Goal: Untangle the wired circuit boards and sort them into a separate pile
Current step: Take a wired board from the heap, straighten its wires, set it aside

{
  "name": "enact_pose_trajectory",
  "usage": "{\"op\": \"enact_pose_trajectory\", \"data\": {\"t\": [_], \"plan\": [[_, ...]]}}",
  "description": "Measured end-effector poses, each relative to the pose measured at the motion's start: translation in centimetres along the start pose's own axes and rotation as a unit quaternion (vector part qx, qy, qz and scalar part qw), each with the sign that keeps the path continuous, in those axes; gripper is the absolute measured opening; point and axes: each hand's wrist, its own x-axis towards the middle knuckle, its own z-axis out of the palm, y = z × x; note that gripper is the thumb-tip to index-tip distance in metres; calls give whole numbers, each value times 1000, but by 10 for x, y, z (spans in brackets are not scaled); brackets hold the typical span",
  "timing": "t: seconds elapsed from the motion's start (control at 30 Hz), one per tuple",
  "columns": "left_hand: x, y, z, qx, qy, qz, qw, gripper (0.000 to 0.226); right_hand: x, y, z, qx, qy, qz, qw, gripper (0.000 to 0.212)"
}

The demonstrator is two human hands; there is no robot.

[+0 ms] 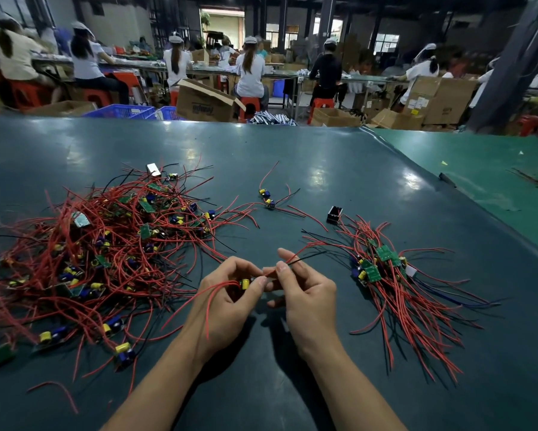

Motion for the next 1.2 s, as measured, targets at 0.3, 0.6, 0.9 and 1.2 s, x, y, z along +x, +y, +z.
{"op": "enact_pose_trajectory", "data": {"t": [0.3, 0.6, 0.9, 1.2], "plan": [[0, 9, -2, -14, -15, -25, 999, 11, 7, -6, -7, -14, 109, -36, 993, 18], [-2, 13, -4, -60, 8, -45, 997, 14, 14, -9, -11, 39, 180, -44, 982, 19], [0, 10, -6, -62, 14, -45, 997, 34, 6, -16, -10, 61, -73, 78, 992, 13], [1, 12, -6, -109, 5, -58, 992, 28, 1, -16, -8, -11, -126, 38, 991, 14]]}}
